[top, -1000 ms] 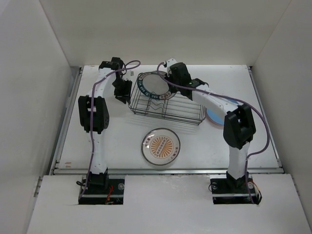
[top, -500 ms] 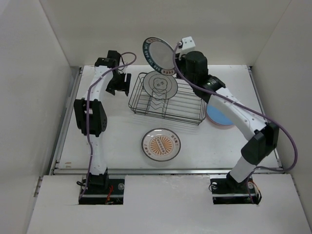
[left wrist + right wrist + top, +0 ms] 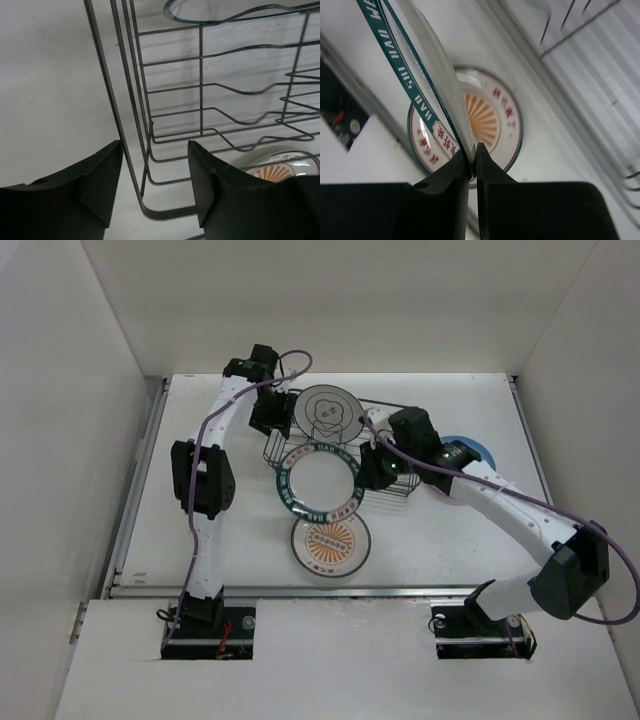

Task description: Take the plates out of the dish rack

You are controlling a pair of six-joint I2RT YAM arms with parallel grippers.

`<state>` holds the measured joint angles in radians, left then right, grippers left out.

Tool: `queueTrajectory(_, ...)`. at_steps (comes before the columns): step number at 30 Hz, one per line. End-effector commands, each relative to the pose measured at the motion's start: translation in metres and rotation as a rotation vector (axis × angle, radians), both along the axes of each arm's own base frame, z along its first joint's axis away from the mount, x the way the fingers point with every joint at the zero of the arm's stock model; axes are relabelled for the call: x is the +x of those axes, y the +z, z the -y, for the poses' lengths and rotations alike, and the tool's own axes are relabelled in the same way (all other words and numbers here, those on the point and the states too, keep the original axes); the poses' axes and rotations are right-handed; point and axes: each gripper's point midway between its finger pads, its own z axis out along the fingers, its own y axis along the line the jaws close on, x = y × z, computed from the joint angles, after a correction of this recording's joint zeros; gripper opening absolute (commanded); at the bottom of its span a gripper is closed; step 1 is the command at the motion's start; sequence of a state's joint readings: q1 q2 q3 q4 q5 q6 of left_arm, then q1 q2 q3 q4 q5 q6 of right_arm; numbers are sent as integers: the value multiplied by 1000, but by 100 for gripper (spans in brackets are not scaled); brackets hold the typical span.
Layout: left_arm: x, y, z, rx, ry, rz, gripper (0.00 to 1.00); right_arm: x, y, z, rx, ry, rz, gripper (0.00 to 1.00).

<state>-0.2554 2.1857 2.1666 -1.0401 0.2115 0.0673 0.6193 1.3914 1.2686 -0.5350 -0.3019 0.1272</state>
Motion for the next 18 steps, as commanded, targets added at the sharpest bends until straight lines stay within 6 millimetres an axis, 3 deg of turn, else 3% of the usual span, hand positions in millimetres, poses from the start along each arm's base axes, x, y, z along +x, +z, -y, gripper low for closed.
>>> queueTrajectory(1,-6,-28,-17,72,52,-82,50,-49,-16,-18,92,131,-206,0)
queueTrajectory(2,-5,-38,-19,90,56,-99,45,-59,-36,-18,64,134,-258,0)
queueTrajectory(6,-8,-47,-18,93,74,-143,16,-67,-69,-21,47,127,-346,0)
queueTrajectory(7,-11,-51,-17,86,70,-164,2,-67,-74,-22,45,120,-359,0)
queueTrajectory(11,-15,-53,-9,45,105,-194,0,-69,-98,-20,0,110,-425,0)
queueTrajectory(13,-20,-60,-17,22,147,-236,0,-67,-116,-13,-60,70,-454,1)
queueTrajectory(14,-18,-55,-12,-6,153,-226,0,-67,-122,-9,-84,55,-463,4)
queueTrajectory(18,-25,-54,-26,2,201,-238,0,-70,-143,5,-195,0,-507,25)
